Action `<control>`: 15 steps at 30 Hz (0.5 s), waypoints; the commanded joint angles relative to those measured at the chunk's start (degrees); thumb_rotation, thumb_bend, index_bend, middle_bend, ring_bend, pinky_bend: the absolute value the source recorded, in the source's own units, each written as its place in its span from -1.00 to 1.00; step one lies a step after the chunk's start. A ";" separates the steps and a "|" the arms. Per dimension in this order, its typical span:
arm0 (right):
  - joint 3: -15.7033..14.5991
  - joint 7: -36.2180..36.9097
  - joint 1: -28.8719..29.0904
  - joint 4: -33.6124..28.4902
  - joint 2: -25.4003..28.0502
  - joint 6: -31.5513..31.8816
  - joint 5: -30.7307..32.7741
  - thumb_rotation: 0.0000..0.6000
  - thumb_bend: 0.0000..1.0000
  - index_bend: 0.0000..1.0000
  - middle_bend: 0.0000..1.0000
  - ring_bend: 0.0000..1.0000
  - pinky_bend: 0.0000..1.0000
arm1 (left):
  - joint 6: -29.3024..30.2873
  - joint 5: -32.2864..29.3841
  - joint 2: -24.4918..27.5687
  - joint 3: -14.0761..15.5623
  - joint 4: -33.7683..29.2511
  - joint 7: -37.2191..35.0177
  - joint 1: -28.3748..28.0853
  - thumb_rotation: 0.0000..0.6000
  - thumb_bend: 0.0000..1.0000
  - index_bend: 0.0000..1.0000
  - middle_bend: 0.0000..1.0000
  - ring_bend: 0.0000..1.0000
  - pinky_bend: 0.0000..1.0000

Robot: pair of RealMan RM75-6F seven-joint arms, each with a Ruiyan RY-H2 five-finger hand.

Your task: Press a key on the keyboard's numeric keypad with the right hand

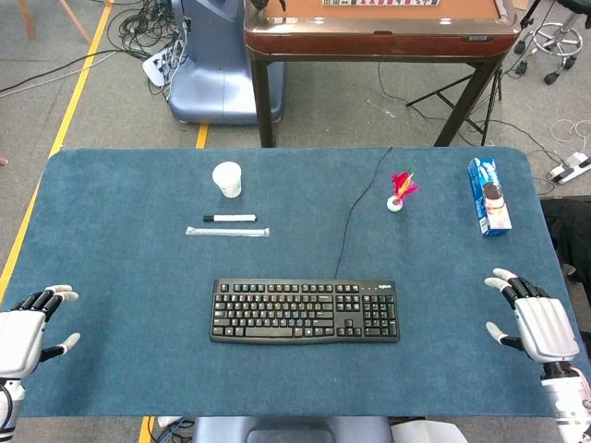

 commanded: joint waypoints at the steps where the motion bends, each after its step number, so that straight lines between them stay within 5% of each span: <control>1: 0.12 0.18 -0.03 0.00 -0.06 0.45 -0.38 1.00 -0.58 -0.47 -0.64 -0.58 -0.25 | -0.01 -0.23 -0.04 0.11 0.12 -0.14 0.20 1.00 -0.81 -0.27 -0.37 -0.33 -0.03; 10: 0.55 -1.27 1.40 0.03 -1.10 -1.61 0.33 1.00 -0.25 -0.47 -0.56 -0.58 -0.23 | 0.12 -1.41 0.48 0.03 -0.52 0.01 0.81 1.00 -0.81 -0.29 -0.37 -0.32 -0.02; 15: 0.67 -3.52 3.50 -1.38 -1.43 -3.49 -1.33 1.00 -0.12 -0.47 -0.36 -0.50 0.09 | 0.17 -1.60 0.12 -0.20 -0.22 0.18 0.76 1.00 -0.81 -0.29 -0.37 -0.32 -0.02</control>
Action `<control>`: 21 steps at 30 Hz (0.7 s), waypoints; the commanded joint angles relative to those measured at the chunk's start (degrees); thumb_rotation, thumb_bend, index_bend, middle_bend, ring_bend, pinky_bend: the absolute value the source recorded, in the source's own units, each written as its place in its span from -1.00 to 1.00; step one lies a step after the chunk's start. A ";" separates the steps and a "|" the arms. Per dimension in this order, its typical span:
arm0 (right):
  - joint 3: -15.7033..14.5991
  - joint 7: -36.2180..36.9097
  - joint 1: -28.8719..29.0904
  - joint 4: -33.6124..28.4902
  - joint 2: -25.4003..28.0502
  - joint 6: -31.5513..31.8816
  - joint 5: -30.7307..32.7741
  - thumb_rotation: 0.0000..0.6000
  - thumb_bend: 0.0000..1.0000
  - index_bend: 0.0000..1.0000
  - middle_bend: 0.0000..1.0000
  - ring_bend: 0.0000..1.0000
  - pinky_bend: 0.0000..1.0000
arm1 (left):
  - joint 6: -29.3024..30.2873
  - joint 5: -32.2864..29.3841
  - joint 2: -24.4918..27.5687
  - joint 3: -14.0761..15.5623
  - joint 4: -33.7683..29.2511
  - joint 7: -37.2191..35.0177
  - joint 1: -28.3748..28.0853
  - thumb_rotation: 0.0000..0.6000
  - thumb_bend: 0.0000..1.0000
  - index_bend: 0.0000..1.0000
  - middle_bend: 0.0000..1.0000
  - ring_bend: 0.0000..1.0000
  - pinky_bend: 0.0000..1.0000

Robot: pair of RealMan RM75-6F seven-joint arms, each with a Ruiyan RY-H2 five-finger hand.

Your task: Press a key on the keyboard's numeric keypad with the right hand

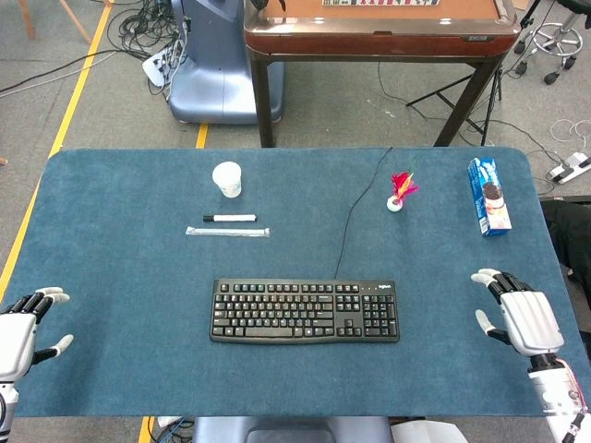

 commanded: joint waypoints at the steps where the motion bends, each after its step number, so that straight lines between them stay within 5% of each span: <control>1: 0.09 -2.12 1.60 -1.29 -0.12 -1.47 -1.35 1.00 -0.08 -0.47 -0.30 -0.44 0.18 | -0.31 0.15 -0.12 0.09 0.21 0.15 -0.17 1.00 -0.81 -0.28 -0.37 -0.32 -0.02; 5: 0.42 -6.10 4.25 -3.43 -0.26 -3.80 -3.16 1.00 0.10 -0.43 0.00 -0.10 0.51 | -0.80 0.07 -0.31 0.09 0.42 0.13 -0.41 1.00 -0.81 -0.28 -0.37 -0.32 -0.01; 10: 0.19 -13.00 7.51 -6.63 -0.27 -8.86 -3.13 1.00 0.37 -0.40 0.60 0.49 0.94 | -0.89 -0.45 -0.20 -0.17 0.49 -0.35 -0.39 1.00 -0.81 -0.28 -0.37 -0.32 -0.06; 13: 0.48 -17.23 9.86 -8.22 -1.17 -12.73 -1.20 1.00 0.59 -0.38 0.91 0.82 1.00 | -1.10 -0.84 -0.03 -0.32 0.66 -1.10 -0.40 1.00 -0.81 -0.28 -0.37 -0.32 -0.07; 17: 1.02 -20.75 12.63 -8.24 -3.13 -16.93 1.79 1.00 0.95 -0.36 1.00 0.99 1.00 | -1.54 -1.34 0.13 -0.43 0.96 -1.70 -0.45 1.00 -0.81 -0.27 -0.37 -0.32 -0.07; 21: 1.15 -24.99 14.94 -7.62 -4.99 -20.02 4.56 1.00 1.00 -0.36 1.00 1.00 1.00 | -2.17 -2.09 0.19 -0.59 1.22 -2.19 -0.56 1.00 -0.81 -0.27 -0.37 -0.31 -0.07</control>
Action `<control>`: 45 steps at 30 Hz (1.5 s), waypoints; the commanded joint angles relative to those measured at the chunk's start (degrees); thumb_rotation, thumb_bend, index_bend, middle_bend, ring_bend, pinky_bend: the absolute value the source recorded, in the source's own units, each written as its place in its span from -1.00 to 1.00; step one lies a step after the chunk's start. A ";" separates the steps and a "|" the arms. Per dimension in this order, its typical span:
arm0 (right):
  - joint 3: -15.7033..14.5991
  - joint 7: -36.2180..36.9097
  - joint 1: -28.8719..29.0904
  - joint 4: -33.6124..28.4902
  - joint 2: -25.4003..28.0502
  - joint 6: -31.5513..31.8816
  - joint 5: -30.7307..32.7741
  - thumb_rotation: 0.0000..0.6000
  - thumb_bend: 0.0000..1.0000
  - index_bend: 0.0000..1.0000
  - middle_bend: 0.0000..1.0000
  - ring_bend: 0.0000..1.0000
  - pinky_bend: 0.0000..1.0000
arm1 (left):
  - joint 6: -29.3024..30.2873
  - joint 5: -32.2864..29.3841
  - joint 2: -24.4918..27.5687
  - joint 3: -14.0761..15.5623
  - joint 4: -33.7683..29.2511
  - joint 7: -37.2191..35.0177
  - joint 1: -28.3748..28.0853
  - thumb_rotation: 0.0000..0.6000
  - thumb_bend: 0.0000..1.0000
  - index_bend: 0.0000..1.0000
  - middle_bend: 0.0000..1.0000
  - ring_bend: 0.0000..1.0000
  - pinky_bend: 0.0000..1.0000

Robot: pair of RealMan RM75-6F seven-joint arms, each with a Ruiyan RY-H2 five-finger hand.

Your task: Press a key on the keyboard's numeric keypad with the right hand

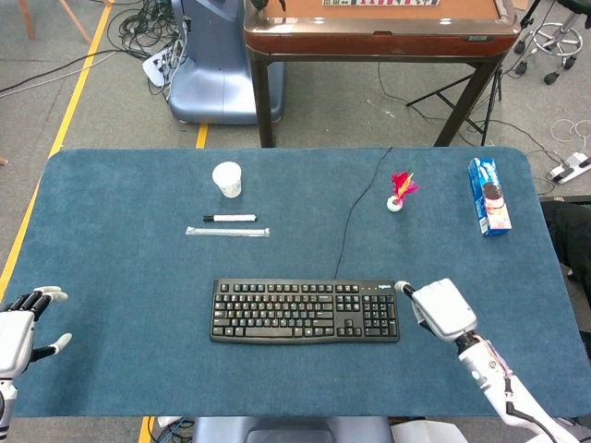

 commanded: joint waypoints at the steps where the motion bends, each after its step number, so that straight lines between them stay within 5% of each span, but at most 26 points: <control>1: 0.24 -4.05 2.70 0.27 -2.28 -3.42 3.45 1.00 1.00 -0.36 1.00 1.00 1.00 | -0.49 -0.65 0.03 -0.16 0.30 -0.20 -0.08 1.00 -0.81 -0.27 -0.37 -0.31 -0.07; 45: -2.93 -13.33 12.90 7.65 -12.83 -8.21 18.48 1.00 1.00 -0.36 1.00 1.00 1.00 | -2.82 -4.17 0.87 -0.78 -0.03 -1.06 -0.09 1.00 -0.81 -0.20 -0.37 -0.31 -0.07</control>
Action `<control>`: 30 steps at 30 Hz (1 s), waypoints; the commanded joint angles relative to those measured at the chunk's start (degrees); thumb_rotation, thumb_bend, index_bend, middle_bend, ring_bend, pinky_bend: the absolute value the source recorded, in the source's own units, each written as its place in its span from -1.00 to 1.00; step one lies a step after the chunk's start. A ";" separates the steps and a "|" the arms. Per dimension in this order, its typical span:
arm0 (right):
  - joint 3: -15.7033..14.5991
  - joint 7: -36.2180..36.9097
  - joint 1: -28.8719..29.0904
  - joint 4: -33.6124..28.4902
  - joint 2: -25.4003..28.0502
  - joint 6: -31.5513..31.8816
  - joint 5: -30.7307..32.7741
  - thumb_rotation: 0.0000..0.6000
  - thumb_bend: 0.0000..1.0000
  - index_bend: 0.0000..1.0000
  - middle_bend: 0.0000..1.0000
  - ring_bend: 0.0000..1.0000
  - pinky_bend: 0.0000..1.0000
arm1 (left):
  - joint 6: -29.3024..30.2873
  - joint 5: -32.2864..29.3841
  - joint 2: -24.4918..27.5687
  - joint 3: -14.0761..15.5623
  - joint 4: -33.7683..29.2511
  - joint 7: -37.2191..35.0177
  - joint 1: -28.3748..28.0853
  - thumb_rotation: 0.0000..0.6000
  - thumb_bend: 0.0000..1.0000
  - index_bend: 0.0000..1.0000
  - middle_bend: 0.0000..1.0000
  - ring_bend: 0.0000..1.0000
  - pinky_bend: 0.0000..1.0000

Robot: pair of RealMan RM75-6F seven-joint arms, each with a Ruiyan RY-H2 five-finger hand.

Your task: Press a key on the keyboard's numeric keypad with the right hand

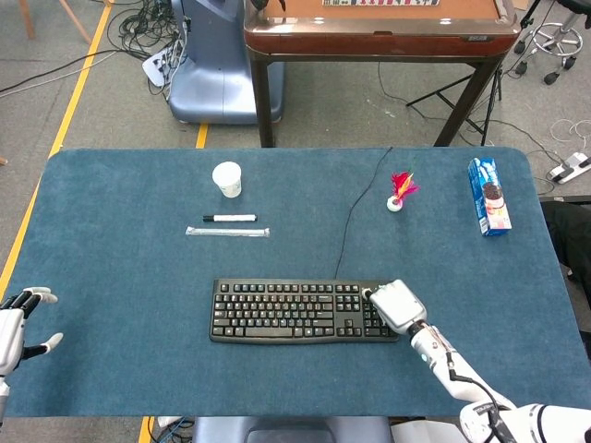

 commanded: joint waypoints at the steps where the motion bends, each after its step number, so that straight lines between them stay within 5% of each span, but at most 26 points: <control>1: -0.25 0.12 0.23 0.10 -0.21 0.08 0.14 1.00 1.00 -0.36 1.00 1.00 1.00 | -0.02 -0.04 0.02 0.00 0.00 -0.01 0.01 1.00 -0.81 -0.20 -0.37 -0.31 -0.07; 14: -1.62 1.25 0.71 0.74 -0.53 1.08 0.29 1.00 1.00 -0.36 1.00 1.00 1.00 | 0.12 0.06 0.24 0.11 -0.54 0.43 0.12 1.00 -0.81 -0.19 -0.37 -0.31 -0.07; 21: -1.69 5.16 -1.17 -3.09 3.12 6.74 -6.30 1.00 1.00 -0.36 0.97 0.92 1.00 | -0.01 0.03 0.27 0.15 -0.66 0.63 0.08 1.00 -0.81 -0.18 -0.37 -0.31 -0.07; 27: -2.72 7.42 -4.01 -8.09 9.28 11.60 -10.02 1.00 0.87 -0.35 0.40 0.37 0.97 | 0.50 0.54 0.42 0.28 -1.21 1.19 0.20 1.00 -0.81 -0.18 -0.37 -0.31 -0.07; 30: -3.73 10.40 -6.10 -10.05 12.56 14.47 -13.14 1.00 0.71 -0.31 0.20 0.15 0.74 | 1.10 1.19 0.63 0.45 -1.82 1.53 0.36 1.00 -0.81 -0.18 -0.37 -0.31 -0.07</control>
